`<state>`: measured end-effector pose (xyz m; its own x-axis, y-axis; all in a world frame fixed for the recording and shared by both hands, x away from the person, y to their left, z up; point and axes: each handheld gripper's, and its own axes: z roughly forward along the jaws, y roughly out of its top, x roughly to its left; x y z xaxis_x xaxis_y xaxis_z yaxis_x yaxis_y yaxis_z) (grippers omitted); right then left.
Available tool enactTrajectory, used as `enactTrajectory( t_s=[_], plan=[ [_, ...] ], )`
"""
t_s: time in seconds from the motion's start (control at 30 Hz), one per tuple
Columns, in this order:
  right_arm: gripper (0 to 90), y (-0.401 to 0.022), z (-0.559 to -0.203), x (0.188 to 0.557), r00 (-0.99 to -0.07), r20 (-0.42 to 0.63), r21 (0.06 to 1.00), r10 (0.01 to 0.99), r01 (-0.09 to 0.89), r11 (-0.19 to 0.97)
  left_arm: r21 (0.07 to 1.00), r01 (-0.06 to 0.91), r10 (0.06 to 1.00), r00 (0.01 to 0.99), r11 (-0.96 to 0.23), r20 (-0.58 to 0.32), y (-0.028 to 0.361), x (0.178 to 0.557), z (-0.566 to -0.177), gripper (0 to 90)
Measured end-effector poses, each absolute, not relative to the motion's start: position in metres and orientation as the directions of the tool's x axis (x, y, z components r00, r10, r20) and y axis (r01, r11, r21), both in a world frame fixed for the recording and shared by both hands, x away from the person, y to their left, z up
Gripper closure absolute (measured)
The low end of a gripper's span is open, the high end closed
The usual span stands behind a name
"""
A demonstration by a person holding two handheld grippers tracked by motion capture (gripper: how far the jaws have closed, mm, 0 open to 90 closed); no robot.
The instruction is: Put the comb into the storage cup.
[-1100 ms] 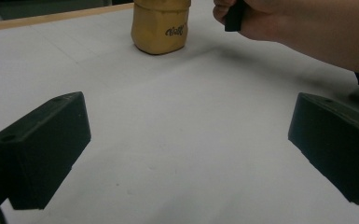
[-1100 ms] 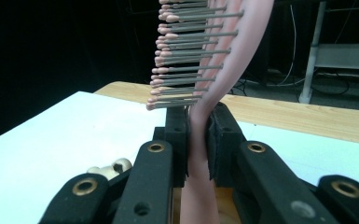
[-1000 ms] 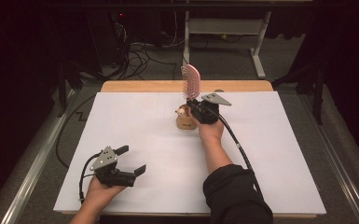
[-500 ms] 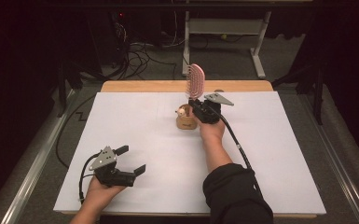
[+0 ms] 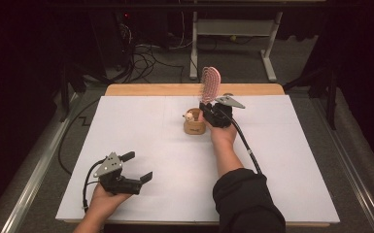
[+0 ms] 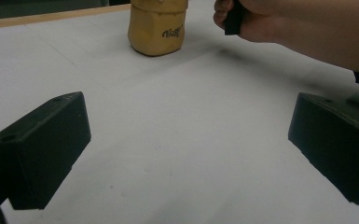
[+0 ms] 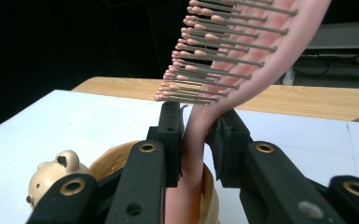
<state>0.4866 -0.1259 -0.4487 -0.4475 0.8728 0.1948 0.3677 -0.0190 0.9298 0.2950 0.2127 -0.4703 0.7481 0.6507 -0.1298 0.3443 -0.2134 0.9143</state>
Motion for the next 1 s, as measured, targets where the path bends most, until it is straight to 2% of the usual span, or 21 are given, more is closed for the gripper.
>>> enactTrajectory(
  t_s=[0.23, 1.0],
  plan=[
    [76.3, -0.1254, -0.4489, 0.4864, -0.445, 0.195, 0.929, 0.874, 0.369, -0.019, 0.915, 0.342, 0.651, 0.748, -0.212, -0.129, 0.2137, 0.2946, -0.4695, 0.0],
    [67.6, -0.1274, -0.4497, 0.4872, -0.428, 0.167, 0.928, 0.888, 0.373, 0.006, 0.917, 0.339, 0.649, 0.75, -0.212, -0.128, 0.2132, 0.2942, -0.4691, 0.0]
  ],
)
